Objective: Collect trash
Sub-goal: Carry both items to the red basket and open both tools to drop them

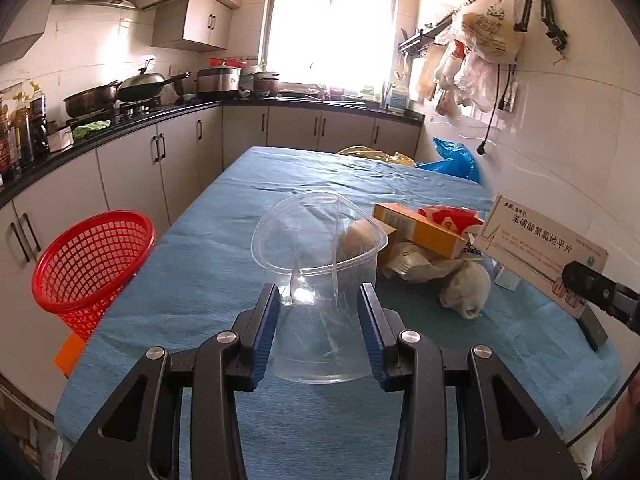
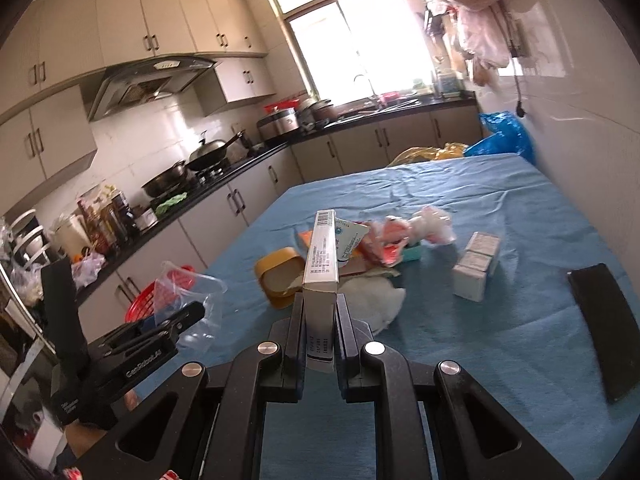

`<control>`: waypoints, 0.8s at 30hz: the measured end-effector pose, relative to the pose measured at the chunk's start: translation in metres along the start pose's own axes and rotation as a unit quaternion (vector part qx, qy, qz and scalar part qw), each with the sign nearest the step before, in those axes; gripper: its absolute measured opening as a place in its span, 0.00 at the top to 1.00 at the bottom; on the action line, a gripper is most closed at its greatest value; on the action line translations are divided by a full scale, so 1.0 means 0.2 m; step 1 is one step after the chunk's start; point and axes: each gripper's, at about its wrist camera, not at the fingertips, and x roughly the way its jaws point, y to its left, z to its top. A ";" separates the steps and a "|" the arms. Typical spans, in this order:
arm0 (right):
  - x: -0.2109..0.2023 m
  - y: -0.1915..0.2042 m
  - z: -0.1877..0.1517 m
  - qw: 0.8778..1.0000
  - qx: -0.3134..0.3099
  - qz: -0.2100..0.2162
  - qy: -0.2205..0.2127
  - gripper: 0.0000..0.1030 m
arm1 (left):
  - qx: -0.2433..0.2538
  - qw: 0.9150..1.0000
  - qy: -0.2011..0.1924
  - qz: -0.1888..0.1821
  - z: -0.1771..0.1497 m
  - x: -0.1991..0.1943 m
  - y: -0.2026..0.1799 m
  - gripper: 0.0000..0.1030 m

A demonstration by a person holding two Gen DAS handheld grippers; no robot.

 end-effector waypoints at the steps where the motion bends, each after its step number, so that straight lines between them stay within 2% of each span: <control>1: 0.01 0.02 0.00 1.000 -0.005 0.003 0.003 0.88 | -0.002 1.000 -0.001 0.002 0.00 0.00 0.01 0.62; 17: 0.27 0.31 0.04 0.995 -0.055 0.064 0.052 0.88 | -0.042 0.998 -0.008 0.041 0.05 -0.02 0.26 0.62; 24: 0.44 0.48 0.10 0.988 -0.067 0.107 0.089 0.88 | -0.078 0.995 -0.016 0.064 0.10 -0.07 0.51 0.62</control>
